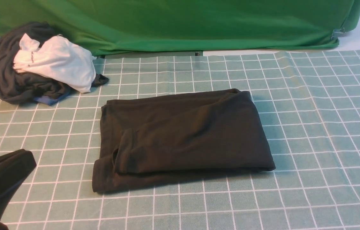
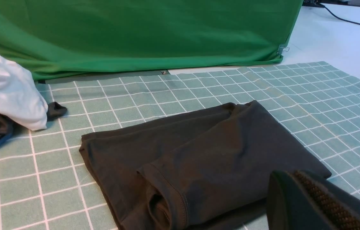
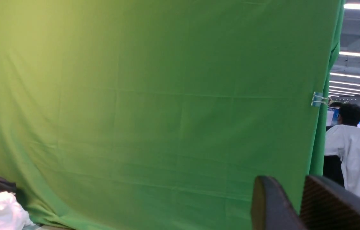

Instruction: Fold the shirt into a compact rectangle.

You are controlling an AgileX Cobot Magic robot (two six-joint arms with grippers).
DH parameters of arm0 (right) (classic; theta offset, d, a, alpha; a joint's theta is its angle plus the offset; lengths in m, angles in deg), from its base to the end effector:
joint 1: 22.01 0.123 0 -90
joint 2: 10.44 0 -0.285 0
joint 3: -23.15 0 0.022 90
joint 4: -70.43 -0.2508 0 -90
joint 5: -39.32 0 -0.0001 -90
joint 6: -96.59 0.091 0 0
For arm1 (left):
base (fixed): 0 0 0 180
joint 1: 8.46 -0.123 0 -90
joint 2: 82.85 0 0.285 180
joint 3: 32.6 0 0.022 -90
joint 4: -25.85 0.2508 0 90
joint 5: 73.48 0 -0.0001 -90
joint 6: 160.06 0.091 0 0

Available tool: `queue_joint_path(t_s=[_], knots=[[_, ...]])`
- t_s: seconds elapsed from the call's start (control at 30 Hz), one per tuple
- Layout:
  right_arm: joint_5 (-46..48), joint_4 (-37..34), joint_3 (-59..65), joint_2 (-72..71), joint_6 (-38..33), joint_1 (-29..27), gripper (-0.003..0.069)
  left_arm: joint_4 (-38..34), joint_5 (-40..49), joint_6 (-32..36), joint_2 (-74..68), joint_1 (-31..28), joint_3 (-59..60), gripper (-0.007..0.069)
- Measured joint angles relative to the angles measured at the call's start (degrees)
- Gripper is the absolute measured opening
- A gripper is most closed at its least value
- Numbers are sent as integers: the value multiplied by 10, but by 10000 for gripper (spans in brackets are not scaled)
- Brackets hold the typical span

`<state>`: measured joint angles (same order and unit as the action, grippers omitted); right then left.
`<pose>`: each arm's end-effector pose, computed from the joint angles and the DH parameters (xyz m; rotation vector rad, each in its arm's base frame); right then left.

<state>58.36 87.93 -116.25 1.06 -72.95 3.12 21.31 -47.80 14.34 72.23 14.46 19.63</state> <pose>-0.0049 -0.0122 0.3817 -0.2486 1.2068 0.2283 0.0631 -0.0301 0.3001 0.2337 1.7996 -0.4369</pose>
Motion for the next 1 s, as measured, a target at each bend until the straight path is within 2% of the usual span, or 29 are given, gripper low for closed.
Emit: queue_joint_path(t_s=[0.53, 0.73, 0.83, 0.93, 1.0], knots=[[0, 0, 0, 0, 0, -1, 205, -11, 1, 1, 0, 0, 0, 15], [0, 0, 0, 0, 1, -1, 217, 8, -35, 34, 2, -6, 7, 15], [0, 0, 0, 0, 1, -1, 231, 11, -135, 72, 17, -64, 53, 15], [-1, 0, 0, 0, 1, -1, 234, 11, -201, 75, 40, -113, 100, 15], [-1, 0, 0, 0, 1, -1, 237, 2, -250, 77, 83, -172, 160, 15]])
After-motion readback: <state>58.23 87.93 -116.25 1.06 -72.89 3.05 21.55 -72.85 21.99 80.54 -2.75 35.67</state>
